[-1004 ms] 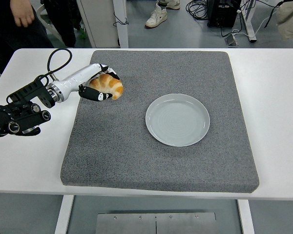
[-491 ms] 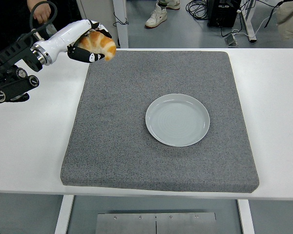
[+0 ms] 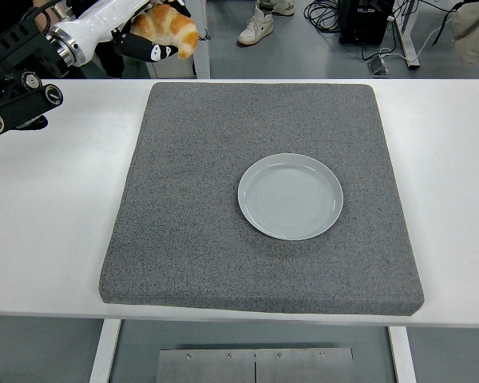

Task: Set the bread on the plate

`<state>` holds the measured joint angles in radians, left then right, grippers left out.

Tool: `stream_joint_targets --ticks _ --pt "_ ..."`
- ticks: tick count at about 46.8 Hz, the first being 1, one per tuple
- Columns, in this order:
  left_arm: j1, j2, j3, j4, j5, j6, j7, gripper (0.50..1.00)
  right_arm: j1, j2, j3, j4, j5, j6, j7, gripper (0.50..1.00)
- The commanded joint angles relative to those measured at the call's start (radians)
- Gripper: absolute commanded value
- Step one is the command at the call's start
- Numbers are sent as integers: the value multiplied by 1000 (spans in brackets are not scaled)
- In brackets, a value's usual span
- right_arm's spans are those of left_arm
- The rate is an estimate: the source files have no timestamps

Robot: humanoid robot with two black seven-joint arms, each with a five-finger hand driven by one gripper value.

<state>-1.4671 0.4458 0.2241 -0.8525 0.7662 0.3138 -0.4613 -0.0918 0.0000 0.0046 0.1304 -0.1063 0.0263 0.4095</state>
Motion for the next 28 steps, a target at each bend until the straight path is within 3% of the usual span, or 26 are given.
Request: stream_joint_targets --ticks 1,19,28 --pt "-10 -33 0 1 -1 1 3 500 0 0 0 0 -1 0 0 1000" --pt "-25 -289 0 52 -1 10 4 500 0 0 0 2 0 0 0 1000" --pt "-18 -363 4 72 1 22 3 500 0 0 0 2 0 0 0 1000"
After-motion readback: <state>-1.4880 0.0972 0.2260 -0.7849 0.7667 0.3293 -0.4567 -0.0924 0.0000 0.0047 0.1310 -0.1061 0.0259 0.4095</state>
